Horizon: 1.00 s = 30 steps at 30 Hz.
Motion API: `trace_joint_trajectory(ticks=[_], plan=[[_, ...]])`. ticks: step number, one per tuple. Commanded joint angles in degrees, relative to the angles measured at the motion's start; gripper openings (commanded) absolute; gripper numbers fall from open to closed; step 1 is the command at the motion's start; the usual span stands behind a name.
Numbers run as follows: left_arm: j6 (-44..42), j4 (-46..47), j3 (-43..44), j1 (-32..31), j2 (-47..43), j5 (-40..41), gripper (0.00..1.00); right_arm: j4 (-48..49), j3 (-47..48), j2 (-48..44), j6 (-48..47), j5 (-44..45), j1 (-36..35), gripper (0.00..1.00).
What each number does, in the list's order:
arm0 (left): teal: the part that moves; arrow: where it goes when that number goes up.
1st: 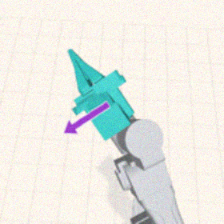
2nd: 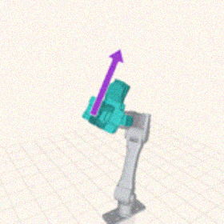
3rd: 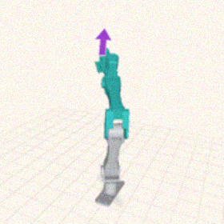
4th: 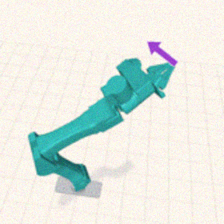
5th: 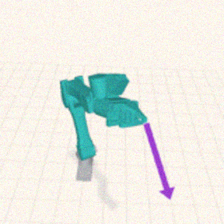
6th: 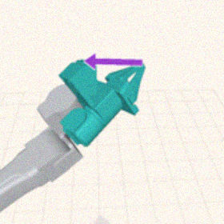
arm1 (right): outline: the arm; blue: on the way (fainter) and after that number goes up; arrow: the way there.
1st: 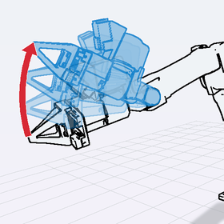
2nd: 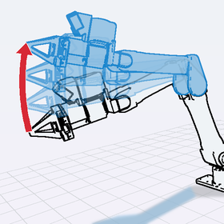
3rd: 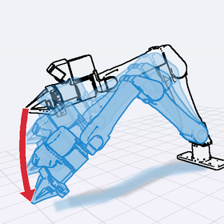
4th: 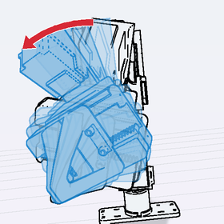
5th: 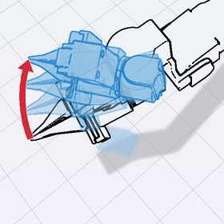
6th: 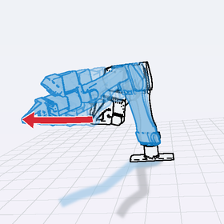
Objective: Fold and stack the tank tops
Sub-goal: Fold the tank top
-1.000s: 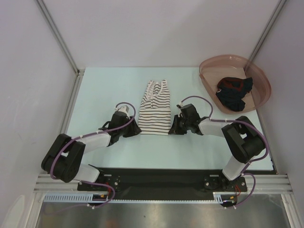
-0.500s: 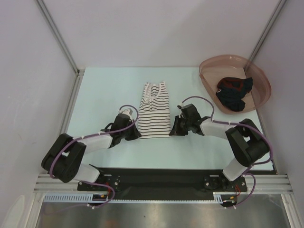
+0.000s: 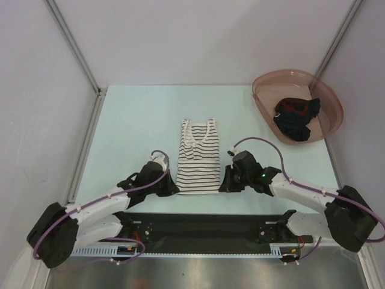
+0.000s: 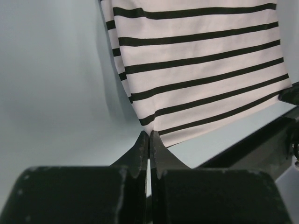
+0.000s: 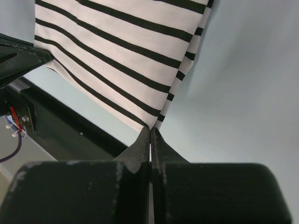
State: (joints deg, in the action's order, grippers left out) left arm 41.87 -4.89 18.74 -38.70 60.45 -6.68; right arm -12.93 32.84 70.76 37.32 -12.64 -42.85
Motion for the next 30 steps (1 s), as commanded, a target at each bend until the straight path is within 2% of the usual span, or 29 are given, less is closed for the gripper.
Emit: trace_joint_trajectory(ticks=[1, 7, 14, 20, 30], plan=[[1.9, -8.2, -1.1, -1.5, -7.1, 1.1, 0.00, -6.2, -1.2, -6.1, 2.4, 3.9, -1.4, 0.01], [1.5, -13.7, 1.3, -2.3, -9.8, -0.8, 0.00, -12.1, 1.3, -10.4, 2.5, 4.9, -3.1, 0.01], [-0.8, -20.1, 10.6, -2.2, -10.8, 1.0, 0.01, -19.3, 10.2, -11.0, -1.6, 8.2, -2.8, 0.00], [-4.2, -22.7, 18.4, -0.2, -5.9, 0.7, 0.00, -21.7, 18.5, -6.6, -6.6, 4.7, 3.3, 0.00], [-8.6, -19.9, 27.1, 9.8, 3.3, -4.8, 0.00, -20.4, 27.8, 3.6, -13.5, -1.8, 13.6, 0.00]])
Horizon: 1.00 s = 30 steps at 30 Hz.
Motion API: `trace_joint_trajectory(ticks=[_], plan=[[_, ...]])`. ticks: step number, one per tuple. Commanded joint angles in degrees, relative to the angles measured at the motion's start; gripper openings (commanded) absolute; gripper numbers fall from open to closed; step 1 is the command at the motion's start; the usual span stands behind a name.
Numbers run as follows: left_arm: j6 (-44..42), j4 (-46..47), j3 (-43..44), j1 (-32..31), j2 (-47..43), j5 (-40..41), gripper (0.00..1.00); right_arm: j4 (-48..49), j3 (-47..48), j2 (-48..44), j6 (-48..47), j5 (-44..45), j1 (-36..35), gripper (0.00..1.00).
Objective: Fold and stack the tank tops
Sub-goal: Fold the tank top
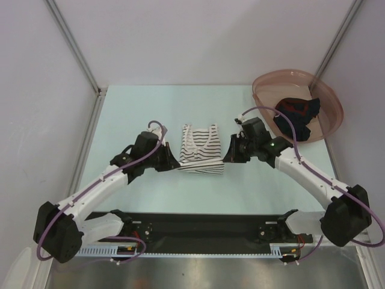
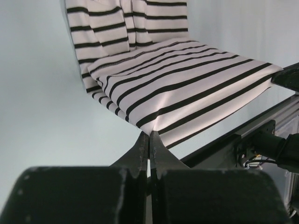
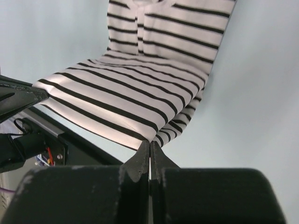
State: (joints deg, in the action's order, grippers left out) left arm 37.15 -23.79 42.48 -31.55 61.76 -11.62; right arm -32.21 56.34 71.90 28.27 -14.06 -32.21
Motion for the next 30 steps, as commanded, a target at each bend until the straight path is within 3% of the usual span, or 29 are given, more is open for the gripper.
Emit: trace_joint_trajectory(ticks=[1, 17, 30], plan=[[-4.4, -0.9, 4.3, 3.0, 3.9, 0.0, 0.01, -1.1, 5.1, 3.4, -4.9, -0.6, 3.5, 0.00], [-5.2, 2.6, 20.5, 12.4, 25.0, -5.5, 0.03, 1.9, 21.4, 25.6, -8.1, -7.2, 11.5, 0.00], [-3.7, 4.9, 29.0, 17.0, 36.6, -9.5, 0.04, 2.0, 33.3, 36.5, -7.6, -11.0, 16.2, 0.00]])
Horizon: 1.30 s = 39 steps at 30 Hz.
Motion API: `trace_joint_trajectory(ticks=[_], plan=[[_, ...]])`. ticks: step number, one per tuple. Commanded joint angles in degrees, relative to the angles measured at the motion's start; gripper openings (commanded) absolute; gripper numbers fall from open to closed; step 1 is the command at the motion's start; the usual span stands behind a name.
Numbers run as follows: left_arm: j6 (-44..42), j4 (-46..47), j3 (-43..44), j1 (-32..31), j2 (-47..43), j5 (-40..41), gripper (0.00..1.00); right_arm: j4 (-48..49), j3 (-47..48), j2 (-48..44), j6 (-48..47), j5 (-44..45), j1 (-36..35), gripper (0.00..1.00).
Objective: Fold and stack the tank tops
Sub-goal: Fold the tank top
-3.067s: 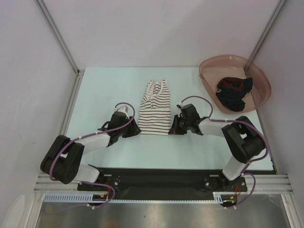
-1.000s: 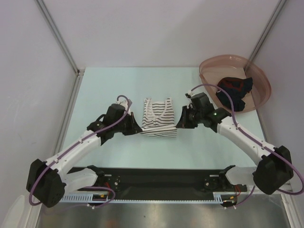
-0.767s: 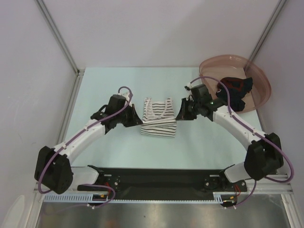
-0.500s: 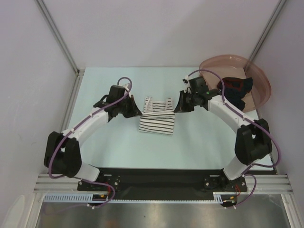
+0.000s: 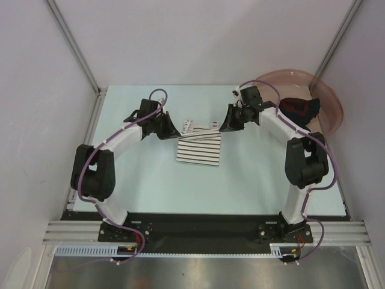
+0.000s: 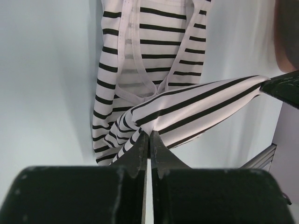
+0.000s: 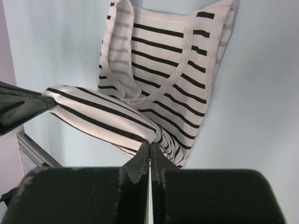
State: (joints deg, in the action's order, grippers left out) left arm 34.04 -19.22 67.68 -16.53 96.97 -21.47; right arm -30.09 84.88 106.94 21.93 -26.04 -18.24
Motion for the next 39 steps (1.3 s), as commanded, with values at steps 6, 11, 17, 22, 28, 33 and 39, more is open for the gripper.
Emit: trace_joint_trajectory(ticks=[6, 11, 17, 22, 28, 33, 39], plan=[[-0.8, 0.3, 7.6, 3.2, 4.7, -0.1, 0.05, -0.2, 8.8, 5.6, -1.1, 0.2, 3.1, 0.00], [-0.8, 0.3, 11.1, 3.8, 8.2, -0.2, 0.06, 0.9, 11.1, 9.2, -0.1, -0.3, 4.4, 0.00], [0.1, 2.5, 14.6, 5.1, 13.3, -0.2, 0.55, 4.0, 15.8, 14.4, 2.3, -1.1, 6.1, 0.02], [1.0, 6.0, 15.5, 5.5, 14.7, 0.7, 0.75, 12.4, 14.8, 18.2, 6.3, -2.2, 7.0, 0.62], [-1.7, 7.2, 12.7, 4.8, 11.3, 3.2, 0.79, 16.4, 12.2, 15.9, 5.8, -3.0, 7.4, 0.99], [-5.0, 10.1, 8.9, 2.6, 7.9, 4.0, 0.74, 23.0, 1.6, 9.8, 5.3, -5.0, 7.3, 0.64], [-8.8, 5.4, 16.7, -0.8, 13.0, 6.3, 0.82, 23.8, -2.4, 8.4, 2.7, -4.4, 6.1, 0.70]])
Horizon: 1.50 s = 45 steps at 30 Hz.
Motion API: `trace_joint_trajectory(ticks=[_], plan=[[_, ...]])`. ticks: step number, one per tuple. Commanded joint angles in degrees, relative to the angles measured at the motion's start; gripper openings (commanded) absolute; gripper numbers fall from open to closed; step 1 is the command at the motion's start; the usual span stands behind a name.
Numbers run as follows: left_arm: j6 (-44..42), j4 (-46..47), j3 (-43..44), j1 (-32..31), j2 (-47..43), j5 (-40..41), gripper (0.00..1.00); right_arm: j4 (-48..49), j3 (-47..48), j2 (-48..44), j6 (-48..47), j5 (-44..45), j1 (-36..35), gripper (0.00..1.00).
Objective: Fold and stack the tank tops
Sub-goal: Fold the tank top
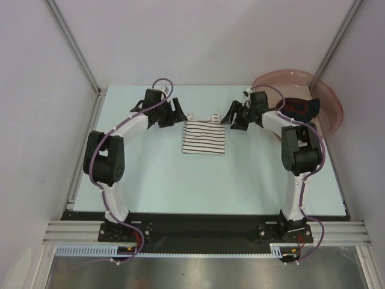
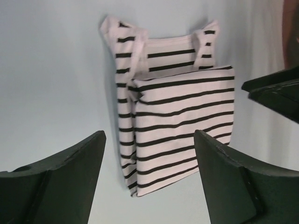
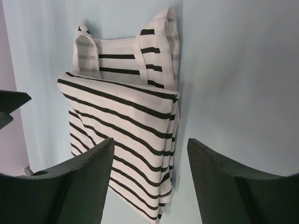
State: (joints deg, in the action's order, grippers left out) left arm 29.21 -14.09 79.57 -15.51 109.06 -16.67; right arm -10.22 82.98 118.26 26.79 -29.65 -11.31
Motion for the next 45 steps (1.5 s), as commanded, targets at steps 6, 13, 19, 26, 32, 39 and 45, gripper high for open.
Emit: trace_joint_trajectory(ticks=[6, 13, 19, 26, 32, 39, 45], plan=[[-7.1, 0.3, 8.7, -2.6, 5.5, 3.1, 0.81, 5.3, 0.4, 0.3, -3.5, -1.3, -1.3, 0.64], [-7.4, -1.1, 11.7, -3.2, 10.5, 2.2, 0.72, 5.5, 2.5, 2.8, -3.8, -0.5, -1.7, 0.50], [-6.9, -0.3, 12.0, -3.7, 11.4, 0.9, 0.67, 4.1, 3.6, 3.6, -4.9, 1.3, -2.5, 0.49], [-6.9, -0.3, 13.3, -4.6, 12.8, 0.8, 0.59, 4.5, 3.6, 4.3, -4.7, 1.0, -2.5, 0.30], [-6.8, -0.6, 14.5, -4.7, 14.1, 0.3, 0.37, 4.9, 3.5, 4.4, -4.7, 0.9, -2.7, 0.13], [-6.1, -0.1, 14.6, -5.1, 14.3, -0.8, 0.00, 5.4, 3.2, 3.9, -4.6, 0.6, -3.1, 0.00], [-6.8, 0.4, 10.7, -5.1, 9.2, 1.3, 0.00, 6.4, 1.5, 0.2, -5.3, 0.3, -3.3, 0.00]])
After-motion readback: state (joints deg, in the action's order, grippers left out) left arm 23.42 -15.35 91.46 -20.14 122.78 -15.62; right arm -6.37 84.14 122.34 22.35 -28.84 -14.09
